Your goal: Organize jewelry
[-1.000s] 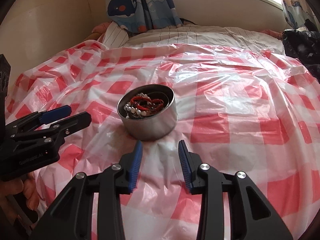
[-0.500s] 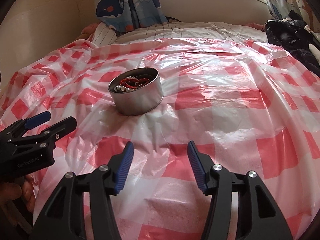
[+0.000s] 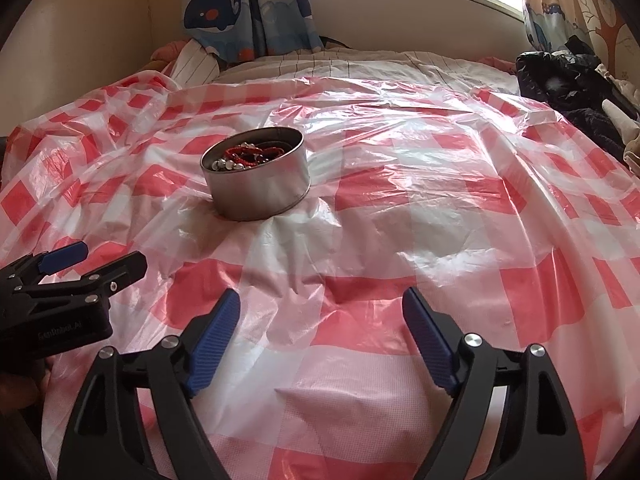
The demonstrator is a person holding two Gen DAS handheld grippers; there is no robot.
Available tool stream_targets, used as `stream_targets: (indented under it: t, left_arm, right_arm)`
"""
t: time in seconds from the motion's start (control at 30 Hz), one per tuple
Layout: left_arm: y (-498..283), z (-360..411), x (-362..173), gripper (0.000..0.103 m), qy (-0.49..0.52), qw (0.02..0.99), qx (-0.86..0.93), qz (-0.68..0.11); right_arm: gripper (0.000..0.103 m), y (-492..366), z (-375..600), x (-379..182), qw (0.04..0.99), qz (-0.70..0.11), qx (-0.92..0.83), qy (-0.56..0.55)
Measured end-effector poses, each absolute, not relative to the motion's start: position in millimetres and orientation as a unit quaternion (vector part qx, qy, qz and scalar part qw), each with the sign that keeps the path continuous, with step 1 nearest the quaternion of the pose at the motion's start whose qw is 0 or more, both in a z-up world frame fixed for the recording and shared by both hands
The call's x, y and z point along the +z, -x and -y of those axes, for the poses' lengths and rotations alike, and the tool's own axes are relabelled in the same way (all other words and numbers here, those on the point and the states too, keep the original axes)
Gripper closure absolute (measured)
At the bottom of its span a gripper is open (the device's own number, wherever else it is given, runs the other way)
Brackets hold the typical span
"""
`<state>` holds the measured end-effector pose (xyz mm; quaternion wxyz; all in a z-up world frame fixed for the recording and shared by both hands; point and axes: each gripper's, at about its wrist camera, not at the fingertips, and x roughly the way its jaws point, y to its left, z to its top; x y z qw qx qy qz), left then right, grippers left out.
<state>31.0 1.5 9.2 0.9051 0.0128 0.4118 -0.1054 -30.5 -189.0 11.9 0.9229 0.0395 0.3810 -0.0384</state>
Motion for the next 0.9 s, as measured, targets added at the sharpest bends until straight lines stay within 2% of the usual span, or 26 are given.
stream_targets:
  t: [0.33,0.6,0.9]
  left_arm:
    - [-33,5,1,0.007,-0.036,0.892,-0.096,-0.44]
    - [-28,-13,3,0.007,-0.024,0.893,-0.076,-0.444]
    - [-32,-12,-5,0.007,-0.02,0.888,-0.081,-0.452]
  right_arm:
    - [0.014,24,189,3,0.912,-0.407,-0.035,-0.04]
    - [0.01,24,191,-4,0.896,-0.439,-0.042,-0.049]
    - [0.007,25,188,-7,0.896,-0.44,-0.049,-0.04]
